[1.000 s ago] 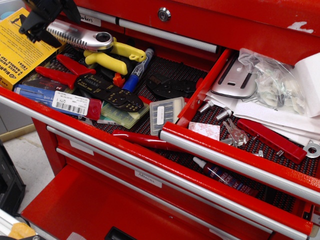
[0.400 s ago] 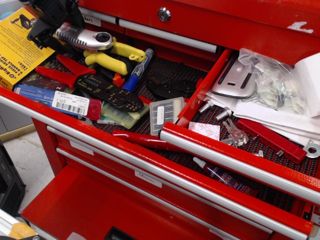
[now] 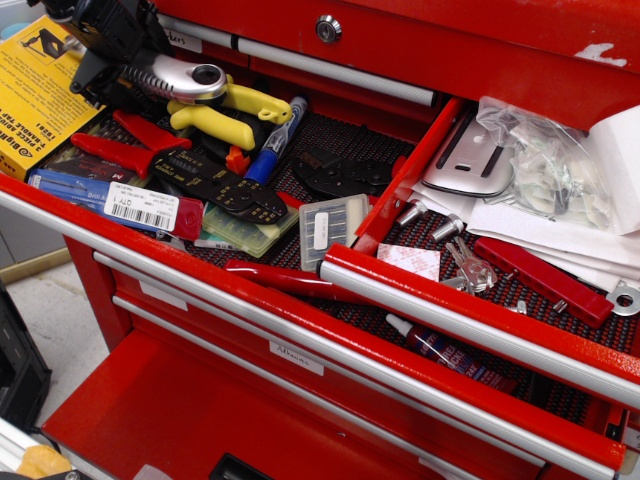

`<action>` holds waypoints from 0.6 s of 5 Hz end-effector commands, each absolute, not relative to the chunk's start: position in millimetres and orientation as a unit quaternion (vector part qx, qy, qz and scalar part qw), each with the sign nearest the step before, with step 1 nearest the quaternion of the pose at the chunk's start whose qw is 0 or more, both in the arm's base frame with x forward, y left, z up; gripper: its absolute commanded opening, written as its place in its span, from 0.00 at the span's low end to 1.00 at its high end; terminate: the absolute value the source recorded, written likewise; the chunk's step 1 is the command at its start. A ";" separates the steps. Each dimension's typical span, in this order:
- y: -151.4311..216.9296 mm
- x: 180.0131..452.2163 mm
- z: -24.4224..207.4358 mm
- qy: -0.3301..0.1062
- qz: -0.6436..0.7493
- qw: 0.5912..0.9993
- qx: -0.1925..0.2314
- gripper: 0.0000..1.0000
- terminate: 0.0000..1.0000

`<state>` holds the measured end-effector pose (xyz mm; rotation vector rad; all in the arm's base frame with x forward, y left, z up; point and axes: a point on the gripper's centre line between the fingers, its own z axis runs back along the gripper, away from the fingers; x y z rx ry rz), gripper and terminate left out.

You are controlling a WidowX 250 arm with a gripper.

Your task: Pick up box cutter and put into drawer

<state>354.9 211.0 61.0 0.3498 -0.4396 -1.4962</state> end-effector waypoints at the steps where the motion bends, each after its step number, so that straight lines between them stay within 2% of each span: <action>1: 171.0 349.4 100.6 -0.185 -0.522 0.823 0.125 0.00 0.00; 2: 164.5 338.2 122.2 -0.122 -0.415 0.898 0.080 0.00 0.00; 3: 152.5 322.4 147.0 -0.084 -0.301 0.947 0.071 0.00 0.00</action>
